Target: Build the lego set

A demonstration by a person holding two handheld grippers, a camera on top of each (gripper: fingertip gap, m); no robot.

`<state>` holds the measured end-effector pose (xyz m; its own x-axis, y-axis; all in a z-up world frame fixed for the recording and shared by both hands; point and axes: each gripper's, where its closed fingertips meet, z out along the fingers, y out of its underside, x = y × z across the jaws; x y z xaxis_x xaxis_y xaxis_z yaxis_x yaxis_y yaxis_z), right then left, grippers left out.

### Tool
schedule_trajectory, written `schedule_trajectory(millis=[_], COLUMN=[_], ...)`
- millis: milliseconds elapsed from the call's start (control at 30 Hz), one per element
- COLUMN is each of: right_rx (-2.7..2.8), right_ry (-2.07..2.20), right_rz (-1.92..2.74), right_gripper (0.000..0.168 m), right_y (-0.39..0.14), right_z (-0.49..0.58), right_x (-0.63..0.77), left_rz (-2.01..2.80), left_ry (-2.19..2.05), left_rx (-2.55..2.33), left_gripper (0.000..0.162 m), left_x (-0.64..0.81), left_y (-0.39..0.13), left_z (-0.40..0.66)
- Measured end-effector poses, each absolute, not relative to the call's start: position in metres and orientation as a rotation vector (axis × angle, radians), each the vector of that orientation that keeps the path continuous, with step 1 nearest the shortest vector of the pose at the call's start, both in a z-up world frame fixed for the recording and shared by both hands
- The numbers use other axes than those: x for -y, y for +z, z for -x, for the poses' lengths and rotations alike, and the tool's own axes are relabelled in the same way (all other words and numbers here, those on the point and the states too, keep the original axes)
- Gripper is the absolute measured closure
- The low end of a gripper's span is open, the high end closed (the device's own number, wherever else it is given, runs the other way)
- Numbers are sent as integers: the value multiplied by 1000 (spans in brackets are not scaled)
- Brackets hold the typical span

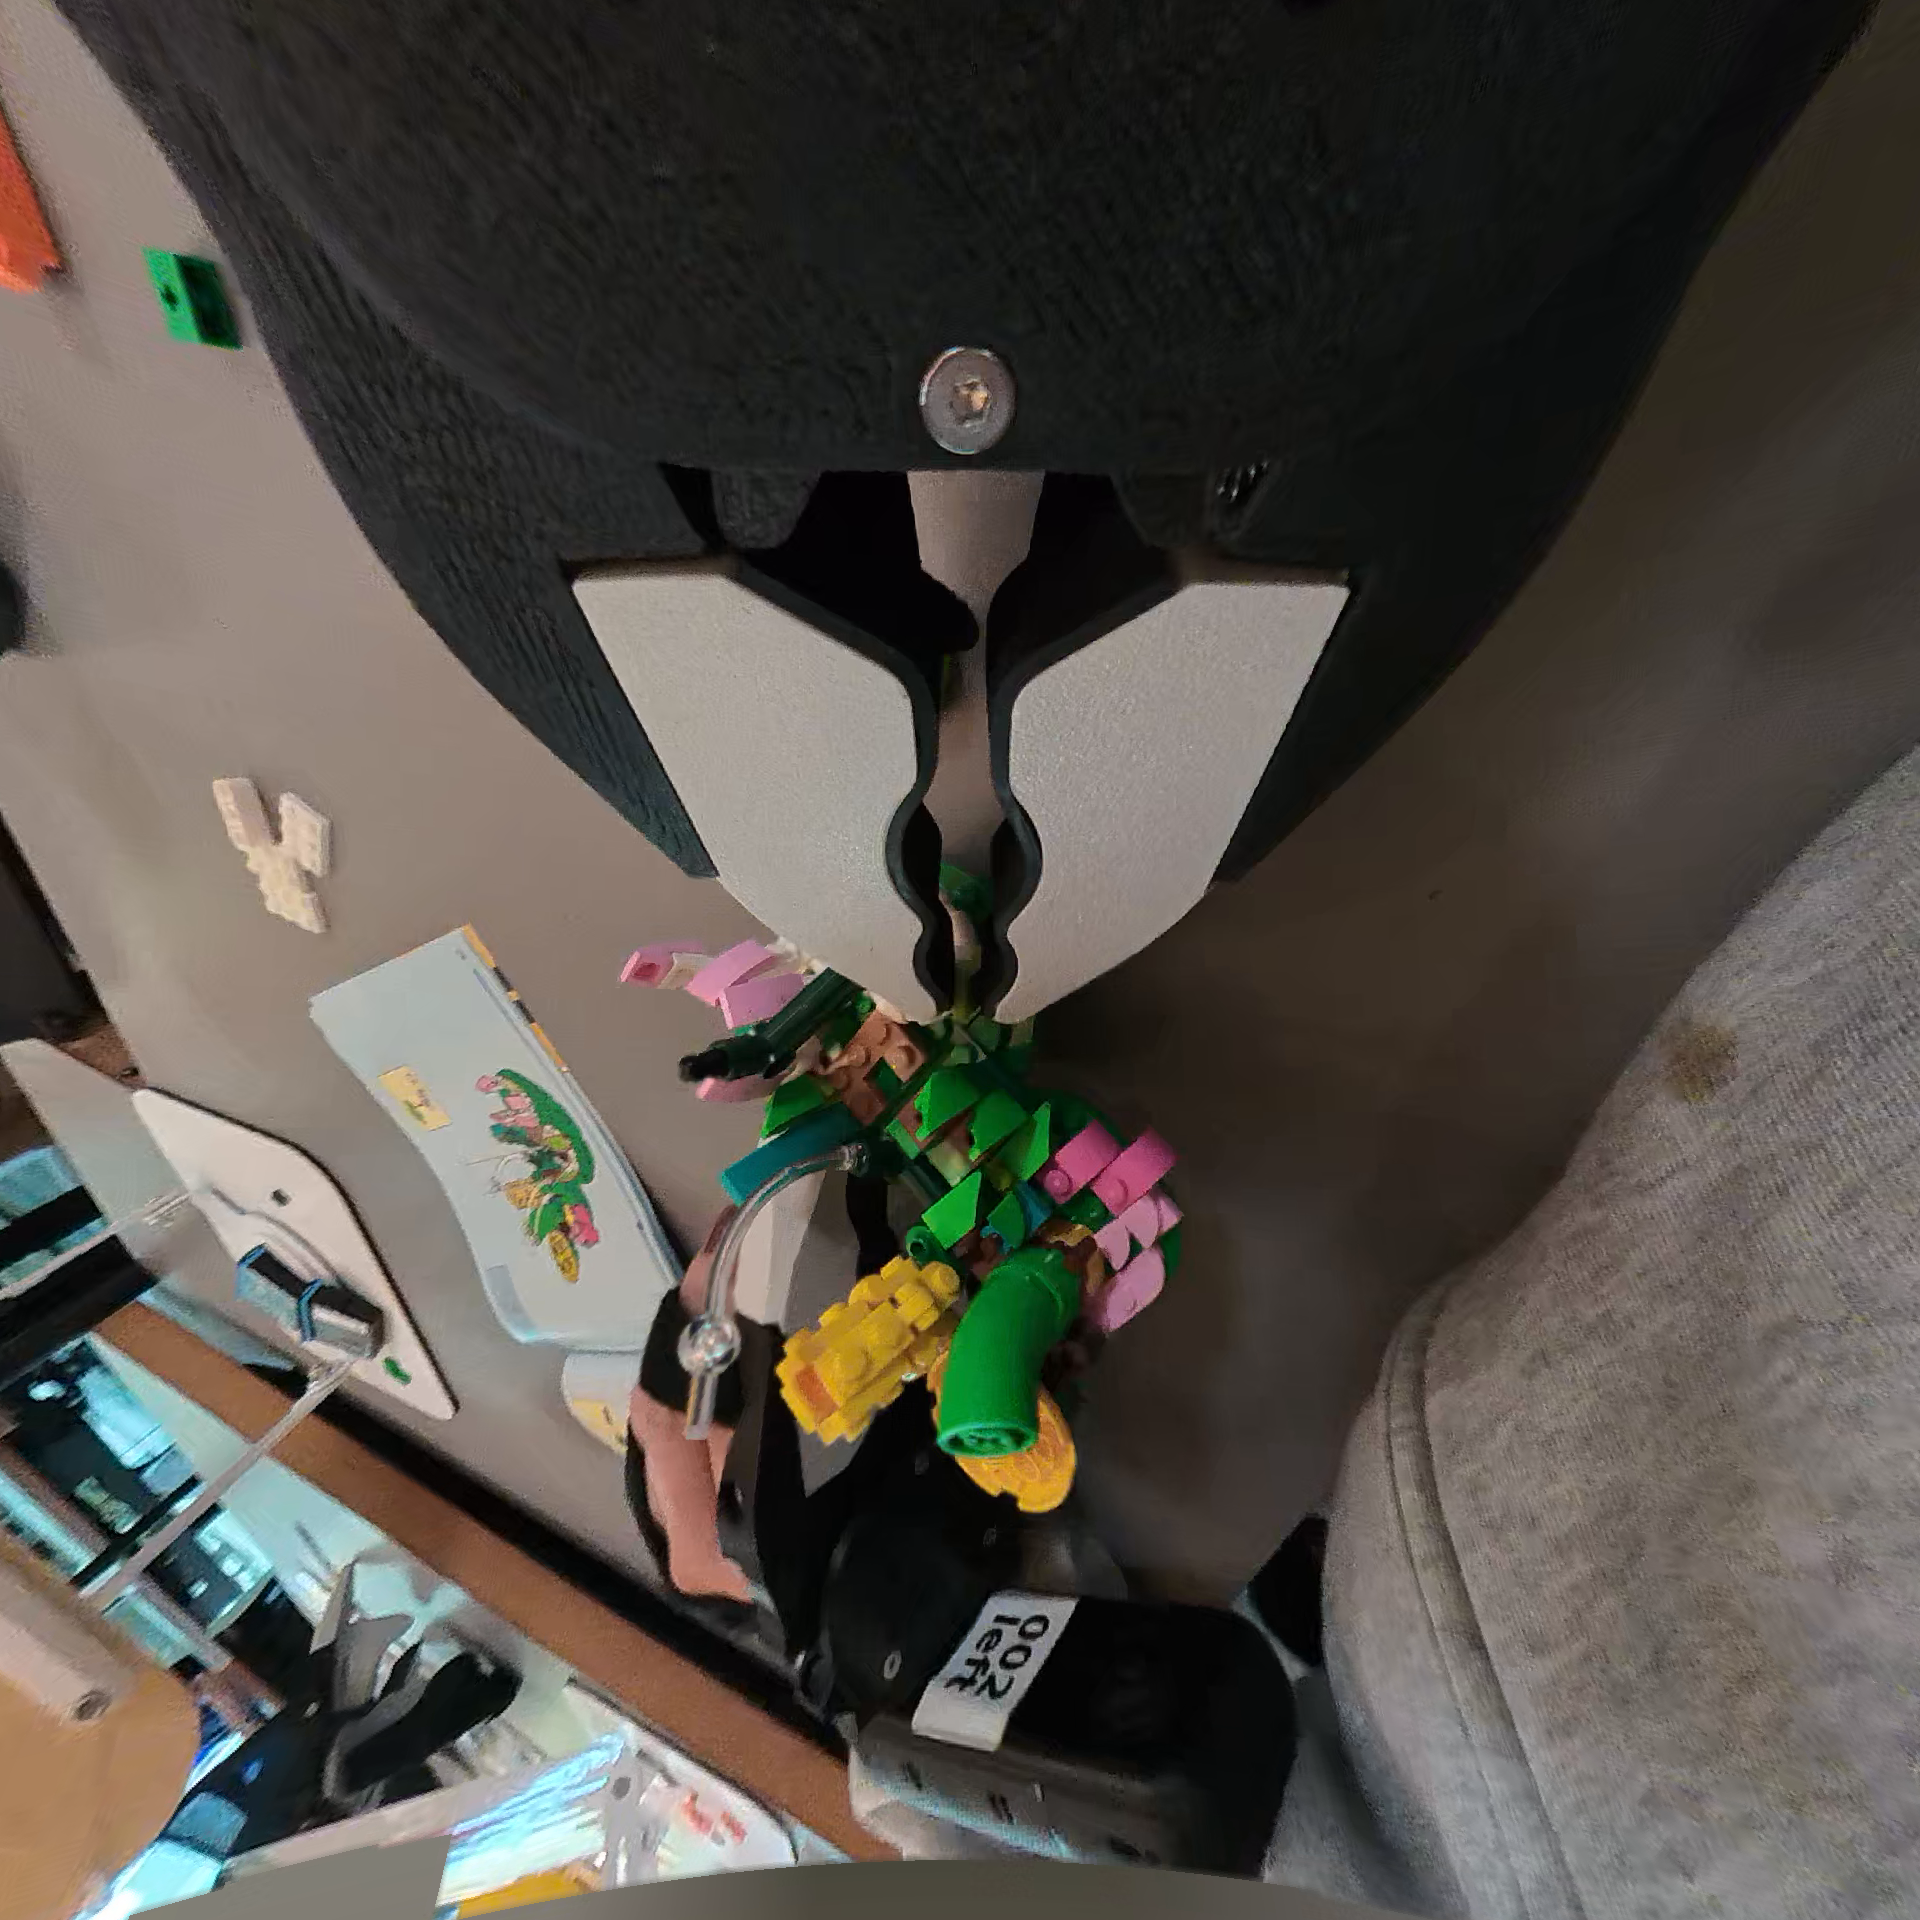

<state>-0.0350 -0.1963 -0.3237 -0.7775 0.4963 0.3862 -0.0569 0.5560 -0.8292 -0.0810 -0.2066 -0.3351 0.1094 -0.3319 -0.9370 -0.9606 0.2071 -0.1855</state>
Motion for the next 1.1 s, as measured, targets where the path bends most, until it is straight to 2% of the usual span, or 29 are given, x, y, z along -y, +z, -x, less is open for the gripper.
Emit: schedule_trajectory(millis=[1100], right_rx=[2304], right_ry=[1259], right_rz=[380], right_gripper=[164], right_y=[-330], right_z=[35], right_x=[195], left_rz=[1344], left_ry=[737], left_rx=[-1453], left_gripper=[156], left_x=[209], left_y=[-334], left_z=[80])
